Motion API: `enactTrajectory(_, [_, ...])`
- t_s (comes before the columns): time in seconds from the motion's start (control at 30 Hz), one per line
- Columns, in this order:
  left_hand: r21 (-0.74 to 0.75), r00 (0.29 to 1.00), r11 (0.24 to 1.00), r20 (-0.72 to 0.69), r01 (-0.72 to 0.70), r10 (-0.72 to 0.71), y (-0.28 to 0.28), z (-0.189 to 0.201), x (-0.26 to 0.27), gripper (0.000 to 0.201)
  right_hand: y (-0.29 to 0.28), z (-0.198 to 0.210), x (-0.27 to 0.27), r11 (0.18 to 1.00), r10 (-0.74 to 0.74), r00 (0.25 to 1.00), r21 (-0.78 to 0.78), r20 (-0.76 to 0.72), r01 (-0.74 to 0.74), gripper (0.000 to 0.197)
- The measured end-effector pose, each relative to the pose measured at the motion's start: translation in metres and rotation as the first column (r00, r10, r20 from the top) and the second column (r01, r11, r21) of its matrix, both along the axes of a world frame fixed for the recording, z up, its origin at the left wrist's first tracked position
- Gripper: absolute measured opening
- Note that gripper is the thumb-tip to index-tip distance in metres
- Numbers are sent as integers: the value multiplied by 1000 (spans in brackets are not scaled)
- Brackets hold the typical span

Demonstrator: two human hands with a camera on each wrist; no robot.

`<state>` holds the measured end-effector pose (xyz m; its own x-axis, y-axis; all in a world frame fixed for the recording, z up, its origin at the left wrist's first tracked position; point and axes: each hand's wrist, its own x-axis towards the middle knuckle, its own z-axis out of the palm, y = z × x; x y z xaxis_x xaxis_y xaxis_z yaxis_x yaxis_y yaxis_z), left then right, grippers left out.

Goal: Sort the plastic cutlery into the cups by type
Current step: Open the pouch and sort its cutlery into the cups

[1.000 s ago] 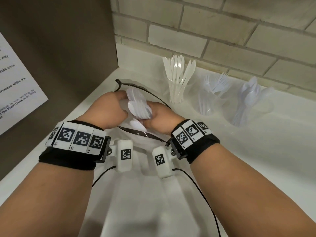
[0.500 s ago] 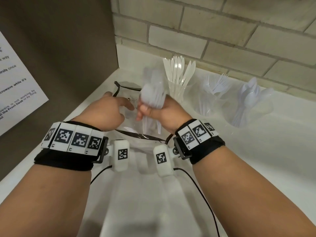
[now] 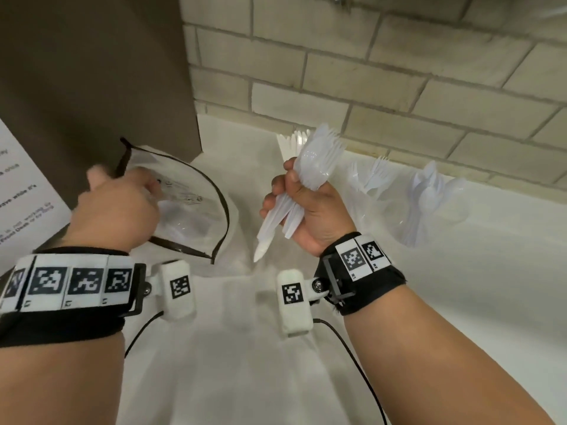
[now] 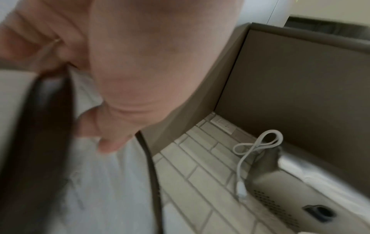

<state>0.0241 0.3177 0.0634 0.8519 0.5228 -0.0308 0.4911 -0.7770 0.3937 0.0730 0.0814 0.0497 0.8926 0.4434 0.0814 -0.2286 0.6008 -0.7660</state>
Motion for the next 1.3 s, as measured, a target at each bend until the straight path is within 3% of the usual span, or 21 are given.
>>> enactTrajectory(0.03, [12,983,999,182,40,-41,-5,1,-3,17,-1,-1,0,1000,-22,1000,1,-13,22,5])
enactTrajectory(0.1, [-5,809,986,573,168,-135,-27,5,-11,15,-4,2,2,997,-70,997,12,-14,71,3])
enactTrajectory(0.17, [-238,688,899,720,368,-91,-59,7,-14,10,-6,10,4,993,-119,992,20,34,119,6])
enactTrajectory(0.2, [-436,703,766,711,473,-30,-73,5,-13,12,-6,16,4,990,-138,988,25,67,137,8])
enactTrajectory(0.23, [-641,756,555,654,530,34,-85,2,-12,24,-7,23,4,989,-149,984,34,100,146,8])
enactTrajectory(0.3, [-906,909,110,415,408,43,-97,-6,-4,58,-8,37,3,988,-154,974,55,166,147,7])
enactTrajectory(0.33, [-956,956,0,293,294,-20,-100,-6,-2,74,-9,44,1,988,-152,969,57,193,144,7])
enactTrajectory(0.43, [-984,986,-166,89,66,-140,-107,-5,3,95,-10,53,-2,990,-143,961,16,235,143,11])
enactTrajectory(0.53, [-898,978,-439,115,27,-175,-112,2,5,96,-7,42,-8,953,-125,952,-234,279,193,17])
enactTrajectory(0.57, [-869,975,-493,145,44,-169,-113,3,5,91,-5,35,-11,915,-103,948,-346,301,209,18])
enactTrajectory(0.63, [-873,963,-482,187,72,-194,-113,1,6,83,-1,22,-13,853,-67,943,-472,326,223,15])
enactTrajectory(0.7, [-932,942,-347,207,108,-263,-109,-2,5,81,2,13,-14,850,-59,937,-475,345,228,11])
enactTrajectory(0.8, [-925,887,-128,380,358,-264,-107,-2,2,60,2,8,-15,884,-30,951,-436,307,168,12])
enactTrajectory(0.87, [-869,820,-110,492,482,-291,-106,2,1,46,2,5,-17,882,36,962,-461,272,98,10])
enactTrajectory(0.9, [-852,795,-110,519,513,-314,-106,3,1,53,3,3,-18,863,80,962,-501,261,64,10])
enactTrajectory(0.97, [-837,755,-41,513,546,-408,-104,7,2,73,5,0,-22,795,188,954,-607,233,-9,17])
enactTrajectory(1.07, [-799,747,142,462,584,-477,-109,13,-1,49,7,-1,-29,738,314,937,-659,151,-141,14])
enactTrajectory(1.13, [-772,767,210,481,600,-426,-113,12,-3,32,7,0,-32,723,326,932,-677,161,-136,7])
enactTrajectory(1.2, [-762,797,268,497,590,-342,-118,9,-4,23,5,0,-29,731,321,929,-671,182,-121,24])
enactTrajectory(1.23, [-778,827,286,504,560,-249,-120,8,-3,19,4,2,-28,713,320,928,-693,190,-104,24])
enactTrajectory(1.3, [-846,870,257,491,468,35,-120,6,3,18,-1,4,-21,586,298,923,-810,243,24,13])
